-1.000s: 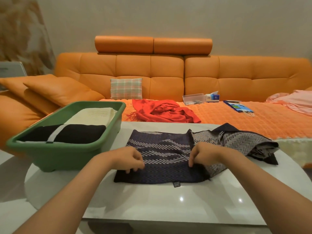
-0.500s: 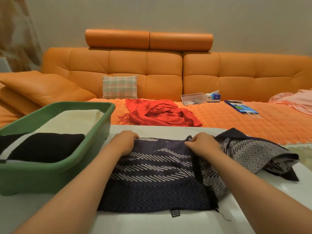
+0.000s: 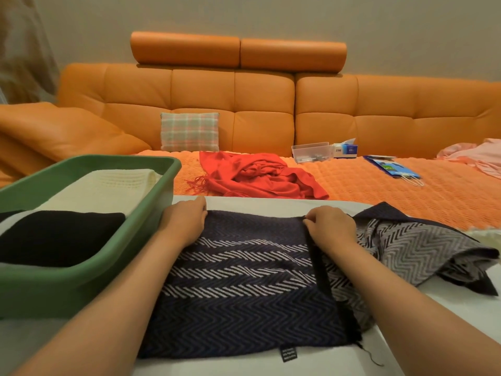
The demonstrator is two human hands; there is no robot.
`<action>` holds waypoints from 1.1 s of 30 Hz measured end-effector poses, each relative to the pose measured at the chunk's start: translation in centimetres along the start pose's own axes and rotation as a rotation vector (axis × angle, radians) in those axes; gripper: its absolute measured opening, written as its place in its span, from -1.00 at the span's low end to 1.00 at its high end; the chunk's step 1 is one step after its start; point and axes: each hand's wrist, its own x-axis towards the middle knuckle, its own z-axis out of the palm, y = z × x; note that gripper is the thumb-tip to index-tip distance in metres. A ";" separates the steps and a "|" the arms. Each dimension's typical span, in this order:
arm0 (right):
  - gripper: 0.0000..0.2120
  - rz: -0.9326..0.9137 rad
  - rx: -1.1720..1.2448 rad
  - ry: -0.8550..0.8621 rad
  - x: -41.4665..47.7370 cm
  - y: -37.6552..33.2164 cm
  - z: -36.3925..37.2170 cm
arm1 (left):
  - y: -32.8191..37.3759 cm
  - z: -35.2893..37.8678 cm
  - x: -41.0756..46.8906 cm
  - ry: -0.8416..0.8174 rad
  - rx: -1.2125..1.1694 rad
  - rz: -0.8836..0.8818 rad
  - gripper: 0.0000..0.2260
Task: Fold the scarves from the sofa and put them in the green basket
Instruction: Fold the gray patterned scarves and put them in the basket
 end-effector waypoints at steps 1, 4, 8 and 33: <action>-0.80 -0.004 0.024 0.059 0.1 -0.1 0.0 | 0.1 -0.1 0.1 0.024 -0.011 -0.009 -0.91; -0.79 0.005 0.124 0.181 0.9 -1.0 0.1 | 0.8 -0.3 0.3 0.025 0.001 -0.084 -0.89; -0.79 0.053 0.062 0.062 2.0 -2.2 1.2 | 1.6 0.1 -0.2 0.019 0.125 -0.164 -0.64; -0.76 -0.083 0.048 -0.095 -5.3 8.4 -6.9 | 17.7 -4.6 -5.1 -0.225 -0.305 0.492 -0.71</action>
